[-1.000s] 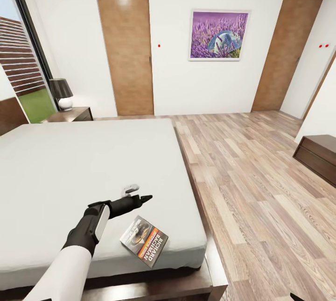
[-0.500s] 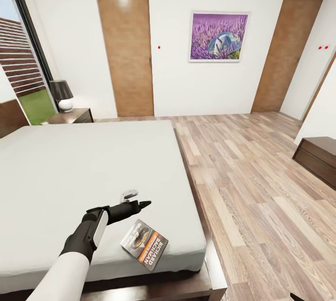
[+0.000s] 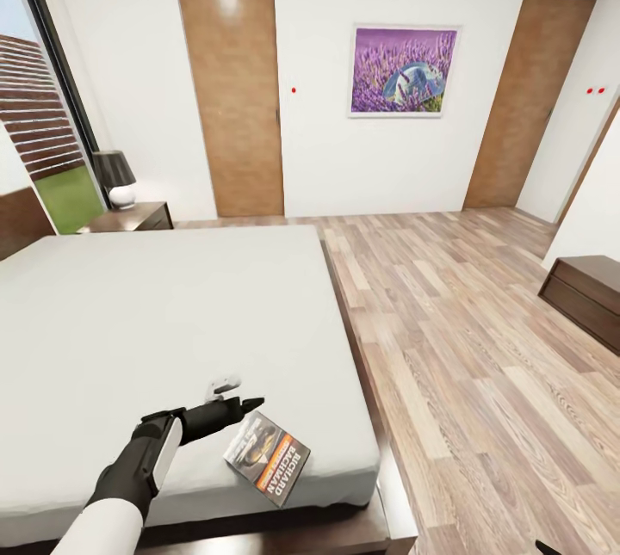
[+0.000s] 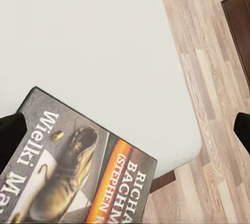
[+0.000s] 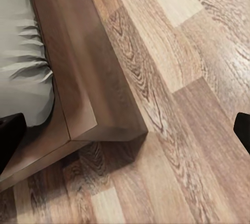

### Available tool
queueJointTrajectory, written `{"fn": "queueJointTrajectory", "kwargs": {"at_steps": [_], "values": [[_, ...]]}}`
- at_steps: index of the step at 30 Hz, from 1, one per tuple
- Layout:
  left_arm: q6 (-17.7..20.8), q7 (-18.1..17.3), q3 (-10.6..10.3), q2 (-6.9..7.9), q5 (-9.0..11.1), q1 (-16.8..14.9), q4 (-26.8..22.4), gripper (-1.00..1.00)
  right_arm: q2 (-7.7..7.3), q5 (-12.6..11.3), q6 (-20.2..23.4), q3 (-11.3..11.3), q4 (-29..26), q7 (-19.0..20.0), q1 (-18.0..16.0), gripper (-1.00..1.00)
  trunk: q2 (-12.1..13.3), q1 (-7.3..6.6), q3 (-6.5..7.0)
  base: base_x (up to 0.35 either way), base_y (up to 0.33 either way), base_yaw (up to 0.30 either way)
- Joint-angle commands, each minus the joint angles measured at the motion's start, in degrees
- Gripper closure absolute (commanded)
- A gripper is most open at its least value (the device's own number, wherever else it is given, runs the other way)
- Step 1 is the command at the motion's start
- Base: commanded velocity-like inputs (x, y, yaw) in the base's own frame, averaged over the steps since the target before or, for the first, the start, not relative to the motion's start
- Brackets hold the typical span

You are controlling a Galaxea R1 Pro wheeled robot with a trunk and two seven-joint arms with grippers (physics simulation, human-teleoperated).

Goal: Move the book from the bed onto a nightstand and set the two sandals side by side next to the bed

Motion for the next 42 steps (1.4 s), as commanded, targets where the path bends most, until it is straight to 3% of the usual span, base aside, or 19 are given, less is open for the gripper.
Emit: {"fn": "queueJointTrajectory", "kwargs": {"at_steps": [1, 6, 14, 15, 18, 27, 28, 32, 38, 42], "values": [[0.26, -0.24, 0.29, 0.05, 0.11, 0.6, -0.05, -1.0, -0.04, -0.49, -0.51, 0.49, 0.3, 0.21, -0.12, -1.0, 0.38, -0.23, 0.13, 0.0, 0.0, 0.0], [-1.04, -2.28, 0.29, 0.51, 0.0, 3.29, -0.09, -1.0, -0.04, -0.47, -0.5, 0.49, 0.31, 0.27, -0.12, -1.0, 2.39, -1.33, 1.03, 0.0, 0.0, 0.0], [-4.36, -6.5, 0.24, 3.42, -0.02, 7.93, 1.05, -1.0, -0.04, -0.45, -0.5, 0.56, 0.33, 0.28, -0.12, -1.0, 5.6, -3.09, 2.46, 0.0, 0.0, 0.0], [-8.0, -6.99, 0.25, 4.47, 0.01, 9.45, 3.99, -1.0, -0.03, -0.46, -0.52, 0.57, 0.33, 0.28, -0.12, -1.0, 6.0, -3.3, 2.64, 0.0, 0.0, 0.0], [-11.51, -7.31, 0.27, 4.97, -0.01, 9.96, 7.15, -1.0, -0.02, -0.46, -0.53, 0.58, 0.33, 0.28, -0.12, -1.0, 6.0, -3.3, 2.64, 0.0, 0.0, 0.0], [-19.13, -10.62, 0.29, 8.38, 0.12, 10.29, 17.54, -1.0, 0.0, -0.45, -0.55, 0.58, 0.37, 0.29, -0.12, -1.0, 6.0, -3.3, 2.64, 0.0, 0.0, 0.0], [-23.4, -10.94, 0.29, 9.12, 0.16, 10.31, 21.26, -1.0, 0.03, -0.45, -0.55, 0.58, 0.38, 0.29, -0.12, -1.0, 6.0, -3.3, 2.64, 0.0, 0.0, 0.0], [-27.23, -11.13, 0.29, 9.42, 0.3, 10.31, 23.87, -1.0, 0.05, -0.45, -0.54, 0.58, 0.38, 0.29, -0.12, -1.0, 6.8, -3.74, 3.0, 0.0, 0.0, 0.0], [-28.2, -11.15, 0.29, 9.49, 0.39, 10.31, 25.07, -1.0, 0.05, -0.45, -0.53, 0.58, 0.38, 0.29, -0.12, -1.0, 9.21, -5.06, 4.08, 0.0, 0.0, 0.0], [-28.33, -11.08, 0.29, 9.49, 0.48, 10.31, 25.34, -1.0, 0.05, -0.4, -0.55, 0.58, 0.38, 0.29, -0.12, -1.0, 9.21, -5.06, 4.08, 0.0, 0.0, 0.0]]}}
